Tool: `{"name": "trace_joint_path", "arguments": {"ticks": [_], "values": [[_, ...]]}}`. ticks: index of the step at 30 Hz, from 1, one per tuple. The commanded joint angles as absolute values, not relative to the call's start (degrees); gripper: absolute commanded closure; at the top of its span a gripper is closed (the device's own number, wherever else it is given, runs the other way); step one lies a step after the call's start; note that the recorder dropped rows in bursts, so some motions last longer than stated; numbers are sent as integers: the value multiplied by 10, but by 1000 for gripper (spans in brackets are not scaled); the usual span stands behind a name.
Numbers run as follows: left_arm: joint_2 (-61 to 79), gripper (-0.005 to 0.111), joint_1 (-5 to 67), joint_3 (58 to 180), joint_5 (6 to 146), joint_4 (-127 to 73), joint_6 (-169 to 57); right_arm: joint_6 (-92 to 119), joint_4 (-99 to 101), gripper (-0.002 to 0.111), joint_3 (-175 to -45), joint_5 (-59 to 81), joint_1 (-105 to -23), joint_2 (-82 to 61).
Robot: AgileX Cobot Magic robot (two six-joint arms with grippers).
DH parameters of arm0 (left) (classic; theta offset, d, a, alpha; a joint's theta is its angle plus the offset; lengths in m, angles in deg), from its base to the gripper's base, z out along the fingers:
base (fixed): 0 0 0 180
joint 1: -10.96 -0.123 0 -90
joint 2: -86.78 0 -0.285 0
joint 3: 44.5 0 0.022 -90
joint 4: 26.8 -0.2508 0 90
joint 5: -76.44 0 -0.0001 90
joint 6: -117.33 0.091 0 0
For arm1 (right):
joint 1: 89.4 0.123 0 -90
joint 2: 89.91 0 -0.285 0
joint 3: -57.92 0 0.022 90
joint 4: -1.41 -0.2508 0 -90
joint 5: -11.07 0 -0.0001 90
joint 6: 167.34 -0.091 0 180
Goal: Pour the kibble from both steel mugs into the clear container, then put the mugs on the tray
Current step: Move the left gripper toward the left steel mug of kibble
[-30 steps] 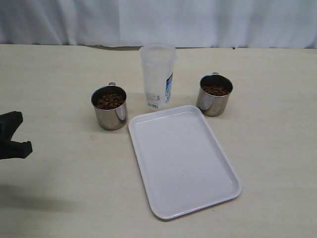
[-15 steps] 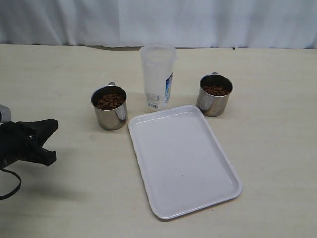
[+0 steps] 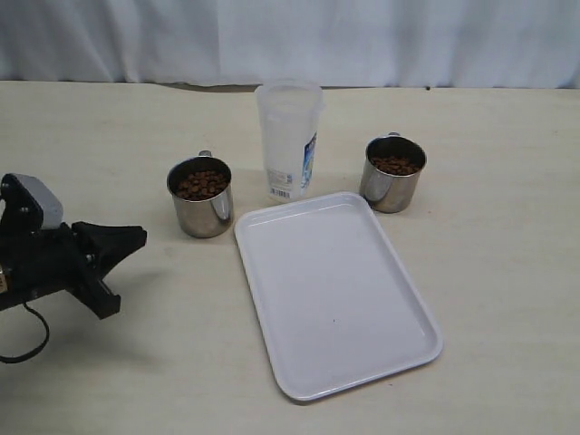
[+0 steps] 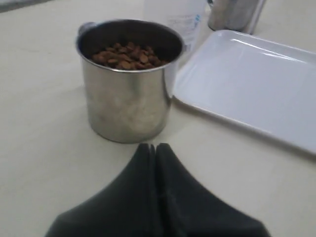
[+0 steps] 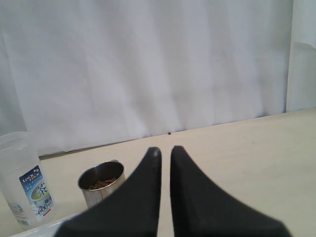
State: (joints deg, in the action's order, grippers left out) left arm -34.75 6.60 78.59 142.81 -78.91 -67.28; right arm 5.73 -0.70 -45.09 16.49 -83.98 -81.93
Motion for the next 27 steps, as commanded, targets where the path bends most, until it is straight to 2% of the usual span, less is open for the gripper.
{"name": "trace_joint_path", "arguments": {"ticks": [1,3,6,7,9,10,12,14,27], "values": [[-371,107,61,829,1359,-802,-670,60,-7,103,-449,164,-839,-821],[-371,107,61,830,1339,-801,-689,60,-7,103,-449,164,-839,-821],[-371,106,61,830,1383,-777,-680,60,-7,103,-449,164,-839,-821],[-375,102,61,831,1399,-768,-678,60,-7,103,-449,164,-839,-821],[-383,86,61,831,1414,-766,-647,60,-7,103,-449,164,-839,-821],[-389,73,61,831,1417,-758,-632,60,-7,103,-449,164,-839,-821],[-403,55,61,831,1440,-757,-620,60,-7,103,-449,164,-839,-821],[-423,47,63,831,1464,-758,-627,60,-7,103,-449,164,-839,-821],[-446,47,70,912,1464,-818,-649,60,-7,103,-449,164,-839,-821]]}}
